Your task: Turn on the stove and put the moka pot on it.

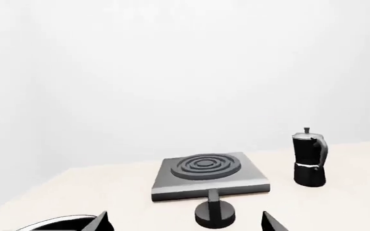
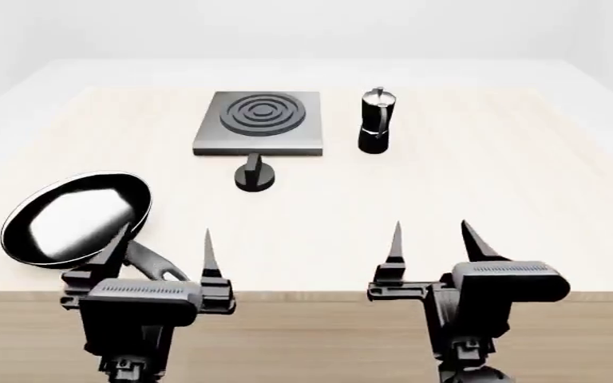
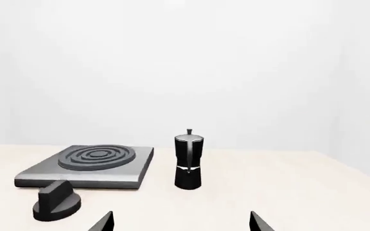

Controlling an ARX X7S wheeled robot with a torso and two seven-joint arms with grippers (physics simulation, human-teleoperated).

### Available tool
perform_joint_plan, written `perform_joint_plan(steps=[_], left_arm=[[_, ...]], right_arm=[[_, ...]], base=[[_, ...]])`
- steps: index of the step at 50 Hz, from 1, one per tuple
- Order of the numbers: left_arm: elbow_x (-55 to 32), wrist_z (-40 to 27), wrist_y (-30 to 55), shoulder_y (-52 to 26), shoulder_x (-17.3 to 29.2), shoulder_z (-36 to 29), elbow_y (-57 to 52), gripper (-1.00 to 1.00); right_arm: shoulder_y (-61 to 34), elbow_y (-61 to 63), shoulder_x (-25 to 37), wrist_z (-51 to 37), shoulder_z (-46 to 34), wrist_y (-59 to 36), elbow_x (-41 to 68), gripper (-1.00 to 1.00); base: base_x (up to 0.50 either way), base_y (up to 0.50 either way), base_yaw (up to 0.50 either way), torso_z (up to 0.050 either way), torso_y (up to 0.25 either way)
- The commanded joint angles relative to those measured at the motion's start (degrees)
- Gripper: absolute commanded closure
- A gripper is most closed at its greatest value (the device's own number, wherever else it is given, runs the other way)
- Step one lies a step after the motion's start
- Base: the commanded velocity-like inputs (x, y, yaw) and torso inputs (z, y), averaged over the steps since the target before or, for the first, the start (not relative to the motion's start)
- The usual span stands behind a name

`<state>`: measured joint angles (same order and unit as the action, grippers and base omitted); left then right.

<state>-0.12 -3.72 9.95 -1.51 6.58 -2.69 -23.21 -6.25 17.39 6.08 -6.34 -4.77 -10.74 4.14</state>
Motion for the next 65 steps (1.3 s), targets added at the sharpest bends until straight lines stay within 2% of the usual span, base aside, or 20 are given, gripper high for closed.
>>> perform_joint_plan(steps=[1, 2, 6, 10, 16, 19, 21, 24, 26, 30, 37, 41, 51, 65], left_arm=[[4.8, -1.1, 13.5, -3.9, 5.1, 0.8, -23.9, -1.0], [3.8, -0.9, 13.7, -4.0, 5.2, 2.1, -27.1, -1.0], [3.4, -1.2, 12.5, -2.3, 5.4, 3.0, -33.0, -1.0], [1.0, -0.7, 9.2, 0.0, 5.6, 4.3, -34.7, -1.0], [-1.6, -0.8, 9.7, 0.6, 5.8, 6.9, -35.6, -1.0], [-2.2, -1.0, 10.8, 0.4, 6.1, 7.3, -36.3, -1.0], [-2.3, -1.1, 10.5, 0.7, 6.2, 7.4, -36.4, -1.0], [-3.5, -1.5, 8.5, 1.7, 6.3, 8.4, -36.4, -1.0], [-3.6, -1.8, 8.7, 1.3, 6.3, 8.3, -35.7, -1.0], [-3.4, -1.9, 8.9, 1.4, 6.6, 7.5, -35.7, -1.0], [-4.2, -2.3, 9.5, 1.6, 7.2, 7.4, -36.3, -1.0], [-4.6, -2.5, 8.8, 1.9, 7.3, 7.2, -35.6, -1.0], [-2.8, -4.2, 8.7, 2.4, 7.4, 6.7, -35.4, -1.0], [-2.8, -5.0, 6.7, 3.7, 7.3, 6.0, -33.8, -1.0]], right_arm=[[-6.9, 19.6, 2.6, -1.7, 2.5, -14.2, 2.8, -1.0], [-7.9, 22.7, 2.7, -2.0, 3.8, -16.6, 4.2, -1.0], [-8.2, 26.9, 2.5, -2.7, 5.7, -16.1, 5.6, -1.0], [-9.2, 30.2, 2.9, -3.5, 6.1, -17.4, 6.0, -1.0], [-8.5, 30.2, 3.7, -3.6, 4.6, -15.1, 4.4, -1.0], [-9.8, 31.1, 3.9, -3.9, 4.6, -17.2, 4.9, -1.0], [-10.0, 31.3, 3.9, -4.1, 4.7, -17.5, 5.2, -1.0], [-7.8, 29.0, 3.8, -3.8, 4.4, -12.9, 4.5, -1.0], [-9.5, 31.0, 4.0, -4.3, 4.6, -16.7, 5.4, -1.0], [-7.6, 29.5, 3.5, -4.5, 4.5, -13.1, 5.0, -1.0], [-8.2, 30.7, 3.9, -5.0, 3.9, -15.3, 5.5, -1.0], [-6.4, 29.0, 3.7, -5.2, 4.0, -11.6, 5.0, -1.0], [-7.8, 30.9, 4.4, -6.0, 3.6, -14.0, 5.5, -1.0], [-6.8, 29.8, 5.3, -6.6, 1.6, -12.1, 3.5, -1.0]], base=[[0.0, 0.0, 0.0, 0.0, 0.0], [0.0, 0.0, 0.0, 0.0, 0.0], [0.0, 0.0, 0.0, 0.0, 0.0], [0.0, 0.0, 0.0, 0.009, 0.001], [0.0, 0.0, 0.0, 0.05, 0.031], [0.0, 0.0, 0.0, 0.05, 0.033], [0.0, 0.0, 0.0, 0.05, 0.031], [0.0, 0.0, 0.0, 0.05, 0.031], [0.0, 0.0, 0.0, 0.05, 0.031], [0.0, 0.0, 0.0, 0.05, 0.032], [0.0, 0.0, 0.0, 0.05, 0.032], [0.0, 0.0, 0.0, 0.05, 0.035], [0.0, 0.0, 0.0, 0.05, 0.043], [0.0, 0.06, 0.0, 0.0, 0.0]])
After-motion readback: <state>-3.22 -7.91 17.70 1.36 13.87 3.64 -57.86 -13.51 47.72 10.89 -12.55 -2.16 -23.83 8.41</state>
